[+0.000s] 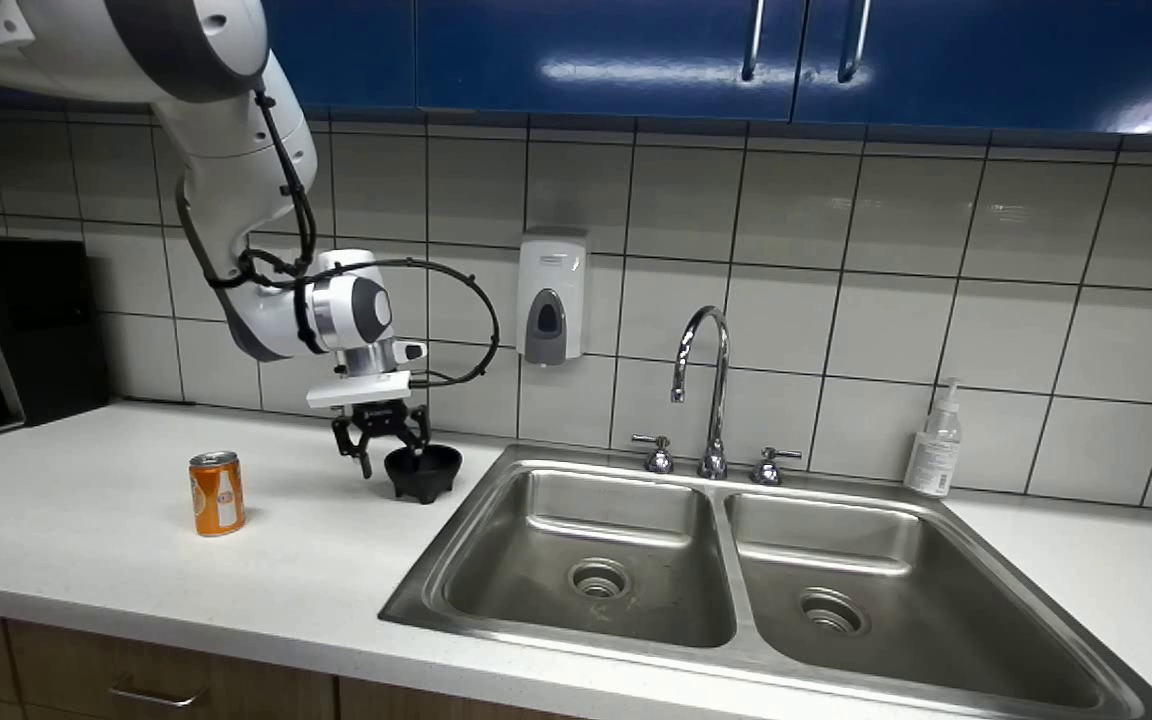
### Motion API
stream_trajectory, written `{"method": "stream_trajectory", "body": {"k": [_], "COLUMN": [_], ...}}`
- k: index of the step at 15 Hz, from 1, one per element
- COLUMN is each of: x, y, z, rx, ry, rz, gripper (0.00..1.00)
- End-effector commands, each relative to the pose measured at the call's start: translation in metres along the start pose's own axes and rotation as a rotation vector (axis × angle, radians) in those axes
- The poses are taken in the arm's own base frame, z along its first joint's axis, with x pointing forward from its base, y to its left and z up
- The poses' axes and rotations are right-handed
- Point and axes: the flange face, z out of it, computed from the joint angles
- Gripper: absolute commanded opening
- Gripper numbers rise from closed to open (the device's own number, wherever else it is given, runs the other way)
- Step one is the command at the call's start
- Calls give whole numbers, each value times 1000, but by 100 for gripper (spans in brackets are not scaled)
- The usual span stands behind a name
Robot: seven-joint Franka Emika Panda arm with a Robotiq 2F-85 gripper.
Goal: Put the black bowl in the sink
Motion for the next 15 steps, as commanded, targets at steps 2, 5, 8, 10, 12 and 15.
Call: {"method": "stream_trajectory", "body": {"k": [2,5,8,10,12,15], "x": [7,7,8,9,8,7], "y": [4,4,5,6,7,9], "z": [-4,-5,-6,-9,-10,-18], "rx": [5,3,2,0,-1,-8], "ry": [-12,-11,-9,-4,-1,13], "rz": [-9,-9,-8,-7,-7,-2], "gripper": [40,18,0,0,2,2]}}
